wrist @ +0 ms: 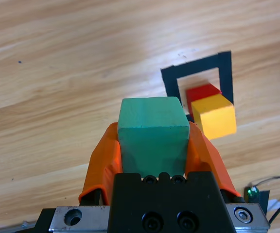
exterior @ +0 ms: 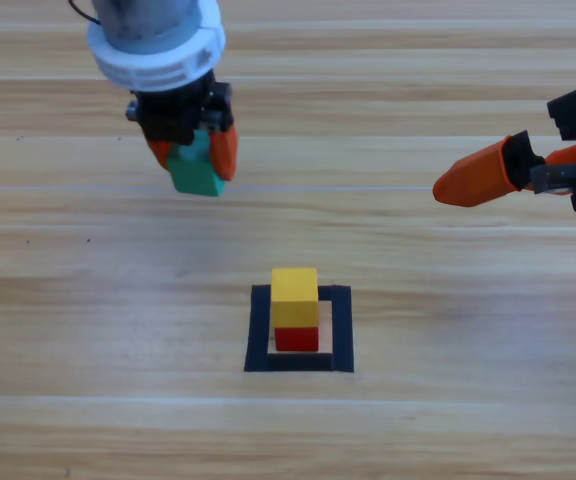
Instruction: Stack the blocks in the rectangular block: red at the bottom, yellow in the middle, green on top
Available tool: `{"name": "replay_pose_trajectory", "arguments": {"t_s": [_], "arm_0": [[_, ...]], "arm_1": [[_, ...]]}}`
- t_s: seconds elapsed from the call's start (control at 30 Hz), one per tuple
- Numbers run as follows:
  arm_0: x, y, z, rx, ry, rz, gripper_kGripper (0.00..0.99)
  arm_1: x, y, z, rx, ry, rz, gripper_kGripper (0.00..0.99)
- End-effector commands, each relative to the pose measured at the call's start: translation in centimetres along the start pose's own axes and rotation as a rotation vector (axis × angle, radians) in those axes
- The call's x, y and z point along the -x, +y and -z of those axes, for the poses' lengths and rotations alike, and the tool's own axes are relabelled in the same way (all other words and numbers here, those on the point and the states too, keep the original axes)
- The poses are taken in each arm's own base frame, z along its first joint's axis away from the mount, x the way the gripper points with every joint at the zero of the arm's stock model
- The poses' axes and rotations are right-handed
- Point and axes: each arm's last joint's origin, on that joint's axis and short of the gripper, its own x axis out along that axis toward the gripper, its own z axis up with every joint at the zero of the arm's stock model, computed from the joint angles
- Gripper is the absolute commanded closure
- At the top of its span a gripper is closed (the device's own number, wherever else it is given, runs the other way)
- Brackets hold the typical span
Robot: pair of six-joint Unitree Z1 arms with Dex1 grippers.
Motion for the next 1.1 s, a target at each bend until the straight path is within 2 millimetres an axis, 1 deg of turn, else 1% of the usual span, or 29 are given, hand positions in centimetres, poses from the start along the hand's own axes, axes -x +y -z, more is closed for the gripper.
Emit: {"name": "replay_pose_trajectory", "arguments": {"t_s": [0.03, 0.2, 0.3, 0.43, 0.6, 0.73, 0.93, 1.1], "arm_0": [[-1.6, -4.0, 1.5, -0.094, 0.045, 0.012, 0.99], [-1.7, -5.7, 2.5, -0.092, 0.052, 0.015, 0.99], [-2.3, -6.5, 2.9, -0.048, 0.062, 0.004, 0.99], [-3.4, -7.3, 3.5, 0.066, 0.081, -0.041, 0.99], [-4.1, -8.2, 4.2, 0.134, 0.087, -0.072, 0.99], [-4.5, -9.0, 4.4, 0.151, 0.087, -0.077, 0.99], [-5.2, -9.5, 4.6, 0.168, 0.094, -0.09, 0.99], [-5.1, -9.9, 4.4, 0.167, 0.078, -0.086, 0.99]], "arm_1": [[-1.0, -1.1, 0.5, -0.025, 0.033, 0.016, 0.0], [-1.0, -1.1, 0.5, -0.025, 0.035, 0.016, 0.0], [-0.9, -1.0, 0.5, -0.025, 0.034, 0.014, 0.0], [-1.1, -1.1, 0.5, -0.026, 0.038, 0.016, 0.0], [-1.2, -1.1, 0.5, -0.026, 0.041, 0.017, 0.0], [-1.2, -1.1, 0.5, -0.026, 0.042, 0.019, 0.0], [-1.2, -1.1, 0.5, -0.026, 0.042, 0.019, 0.0], [-1.2, -1.1, 0.6, -0.026, 0.044, 0.018, 0.0]]}}
